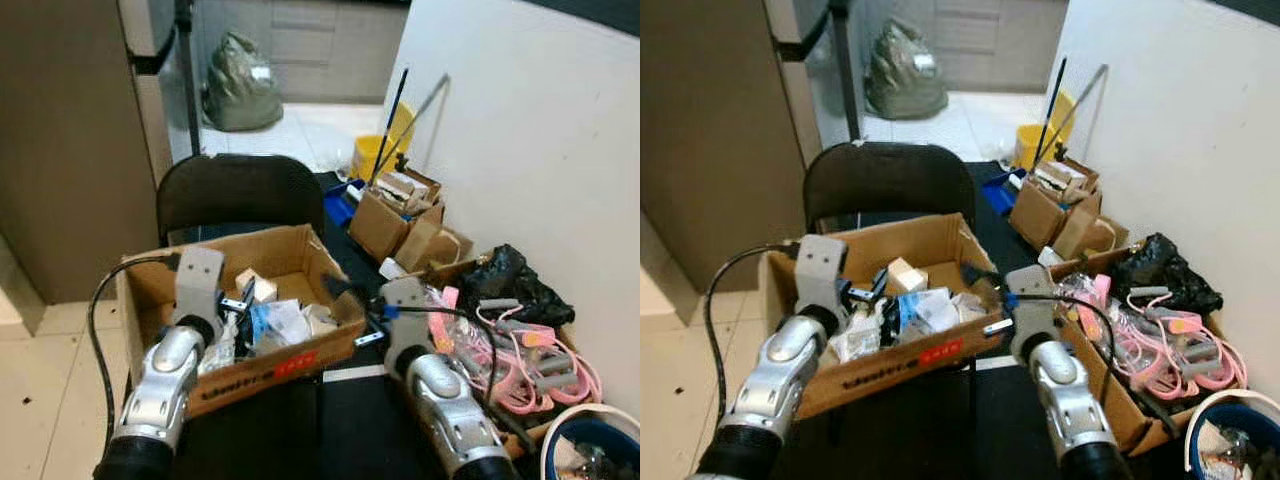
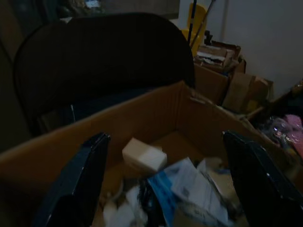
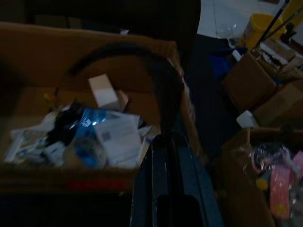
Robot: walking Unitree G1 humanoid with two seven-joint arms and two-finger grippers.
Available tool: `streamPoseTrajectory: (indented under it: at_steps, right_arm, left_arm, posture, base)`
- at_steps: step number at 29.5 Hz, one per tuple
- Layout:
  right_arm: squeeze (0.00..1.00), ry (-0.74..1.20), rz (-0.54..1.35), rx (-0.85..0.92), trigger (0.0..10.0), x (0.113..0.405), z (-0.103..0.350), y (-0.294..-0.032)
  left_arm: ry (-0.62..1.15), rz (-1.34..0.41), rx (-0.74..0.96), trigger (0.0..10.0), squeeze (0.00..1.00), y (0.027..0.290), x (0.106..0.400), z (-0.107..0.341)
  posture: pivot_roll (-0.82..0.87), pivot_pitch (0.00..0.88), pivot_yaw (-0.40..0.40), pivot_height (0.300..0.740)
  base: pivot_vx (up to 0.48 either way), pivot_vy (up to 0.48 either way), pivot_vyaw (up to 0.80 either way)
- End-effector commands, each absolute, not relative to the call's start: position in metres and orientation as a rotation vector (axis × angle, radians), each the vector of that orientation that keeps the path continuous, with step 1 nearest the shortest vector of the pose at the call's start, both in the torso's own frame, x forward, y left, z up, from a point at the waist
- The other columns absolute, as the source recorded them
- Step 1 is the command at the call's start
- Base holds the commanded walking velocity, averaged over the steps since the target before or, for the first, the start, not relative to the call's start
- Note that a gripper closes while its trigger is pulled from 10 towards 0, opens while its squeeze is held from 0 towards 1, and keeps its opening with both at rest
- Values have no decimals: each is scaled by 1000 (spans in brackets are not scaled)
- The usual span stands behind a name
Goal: Picking trash to rubbish bin
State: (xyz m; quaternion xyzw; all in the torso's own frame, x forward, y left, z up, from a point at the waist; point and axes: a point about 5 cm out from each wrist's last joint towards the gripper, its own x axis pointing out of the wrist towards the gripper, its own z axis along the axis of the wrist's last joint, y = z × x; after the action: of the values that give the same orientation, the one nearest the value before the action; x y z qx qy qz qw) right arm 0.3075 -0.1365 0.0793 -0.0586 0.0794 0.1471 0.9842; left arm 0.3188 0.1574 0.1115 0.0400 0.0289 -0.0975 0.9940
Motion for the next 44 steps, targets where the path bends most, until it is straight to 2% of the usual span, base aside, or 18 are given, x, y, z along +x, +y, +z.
streamPoseTrajectory:
  at_steps: [1, 11, 16, 21, 24, 28, 31, 36, 44]
  right_arm:
    - [0, 161, 283, -119, 10000, 308, 78, -141]
    - [0, 164, 290, -121, 10000, 310, 79, -141]
    - [0, 163, 288, -121, 10000, 310, 78, -142]
    - [0, 159, 300, -111, 10000, 313, 79, -141]
    - [0, 157, 302, -113, 10000, 314, 79, -141]
    - [0, 154, 330, -135, 10000, 324, 81, -139]
    - [0, 160, 336, -135, 10000, 326, 81, -138]
    - [0, 201, 460, -202, 10000, 332, 77, -123]
    - [0, 237, 608, -319, 10000, 332, 73, -109]
  left_arm:
    - [71, -200, 85, 10000, 0, 156, 318, 109]
    - [70, -194, 83, 10000, 0, 157, 318, 110]
    - [77, -210, 123, 10000, 0, 155, 319, 110]
    - [109, -406, 192, 10000, 0, 135, 314, 105]
    - [142, -453, 201, 10000, 0, 132, 311, 100]
    - [291, -642, 232, 10000, 0, 130, 295, 84]
    - [312, -661, 230, 10000, 0, 131, 294, 82]
    - [423, -698, 219, 10000, 0, 143, 287, 76]
    - [451, -701, 194, 10000, 0, 145, 285, 82]
  posture:
    - [-46, 51, -73, 740]
    - [-43, 51, -72, 740]
    - [-43, 50, -70, 740]
    - [-42, 45, -70, 740]
    - [-42, 45, -70, 740]
    - [-43, 45, -70, 740]
    - [-42, 44, -71, 740]
    - [-34, 42, -70, 740]
    - [-24, 37, -79, 740]
  base:
    - [409, 0, 0]
    - [398, 0, 0]
    - [0, 0, 0]
    - [0, 0, 0]
    - [0, 0, 0]
    - [0, 0, 0]
    - [0, 0, 0]
    - [0, 0, 0]
    - [0, 0, 0]
